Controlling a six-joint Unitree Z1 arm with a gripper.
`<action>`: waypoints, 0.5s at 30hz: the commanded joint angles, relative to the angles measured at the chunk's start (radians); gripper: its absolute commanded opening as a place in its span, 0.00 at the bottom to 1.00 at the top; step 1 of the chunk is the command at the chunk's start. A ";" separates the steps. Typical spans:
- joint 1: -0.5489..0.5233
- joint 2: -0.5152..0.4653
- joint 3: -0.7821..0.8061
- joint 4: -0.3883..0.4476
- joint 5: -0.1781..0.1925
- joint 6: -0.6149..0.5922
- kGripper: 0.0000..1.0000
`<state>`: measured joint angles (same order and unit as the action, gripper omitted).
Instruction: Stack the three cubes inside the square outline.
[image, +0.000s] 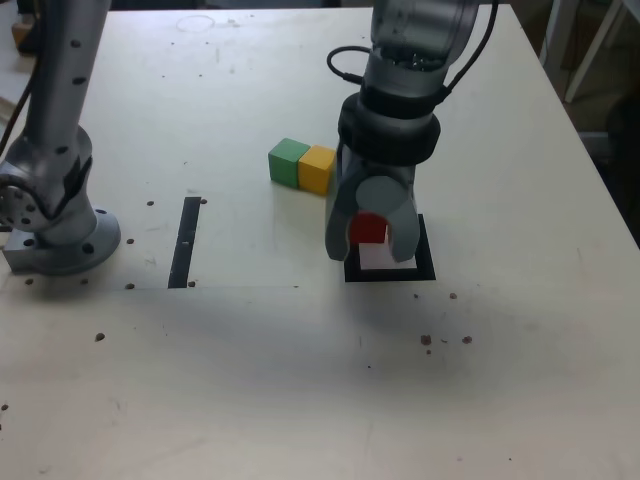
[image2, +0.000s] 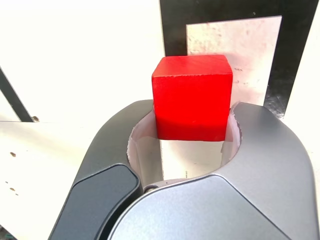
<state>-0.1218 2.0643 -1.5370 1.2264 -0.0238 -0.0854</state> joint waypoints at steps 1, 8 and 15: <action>-0.008 0.012 0.003 -0.013 0.002 0.001 0.35; -0.012 0.026 0.005 -0.035 0.002 0.000 0.35; -0.012 0.034 0.008 -0.051 0.005 0.000 0.35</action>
<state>-0.1321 2.0935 -1.5303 1.1777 -0.0210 -0.0855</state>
